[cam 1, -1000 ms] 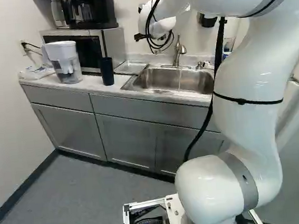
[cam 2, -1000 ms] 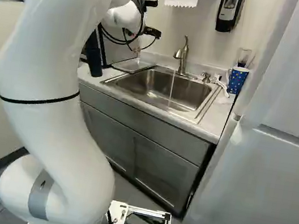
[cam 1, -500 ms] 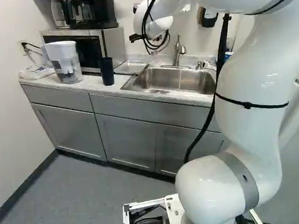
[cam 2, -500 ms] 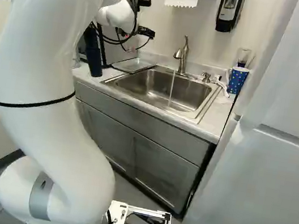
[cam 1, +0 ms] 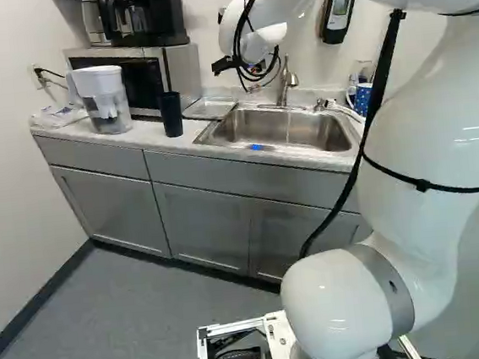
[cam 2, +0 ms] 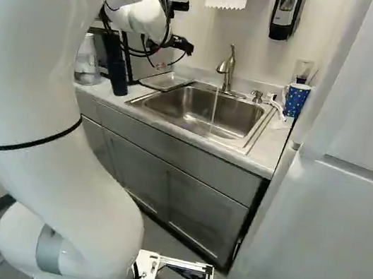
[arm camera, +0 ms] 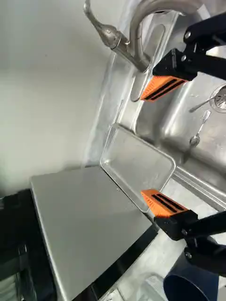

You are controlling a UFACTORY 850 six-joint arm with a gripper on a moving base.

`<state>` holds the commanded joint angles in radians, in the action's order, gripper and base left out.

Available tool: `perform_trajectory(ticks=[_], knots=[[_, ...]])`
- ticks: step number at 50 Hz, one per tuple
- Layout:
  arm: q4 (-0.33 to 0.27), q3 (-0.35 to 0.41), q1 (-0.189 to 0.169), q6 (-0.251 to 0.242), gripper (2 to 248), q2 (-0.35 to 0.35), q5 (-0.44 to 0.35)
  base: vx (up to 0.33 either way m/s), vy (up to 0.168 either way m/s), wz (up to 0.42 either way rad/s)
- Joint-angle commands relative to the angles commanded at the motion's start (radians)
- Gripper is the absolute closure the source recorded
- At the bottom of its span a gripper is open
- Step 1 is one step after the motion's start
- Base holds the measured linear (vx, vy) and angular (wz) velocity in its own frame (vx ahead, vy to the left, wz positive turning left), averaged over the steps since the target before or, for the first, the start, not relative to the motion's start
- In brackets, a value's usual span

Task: Rinse the cup and place it in the tray

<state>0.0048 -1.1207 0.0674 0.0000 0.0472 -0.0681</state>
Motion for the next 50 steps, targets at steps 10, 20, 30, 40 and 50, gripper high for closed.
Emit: perform_trajectory(ticks=[10, 20, 30, 40, 50], knots=[[0.011, 0.036, -0.005, 0.0, 3, -0.035, 0.057, 0.0, 0.0, 0.0], [0.023, 0.066, -0.017, 0.0, 3, -0.065, 0.121, 0.0, 0.0, 0.0], [0.029, 0.095, -0.036, 0.0, 3, -0.095, 0.188, 0.0, 0.0, 0.0], [0.029, 0.121, -0.06, 0.0, 3, -0.121, 0.248, 0.0, 0.0, 0.0], [0.029, 0.142, -0.09, 0.0, 3, -0.143, 0.292, 0.0, 0.0, 0.0]])
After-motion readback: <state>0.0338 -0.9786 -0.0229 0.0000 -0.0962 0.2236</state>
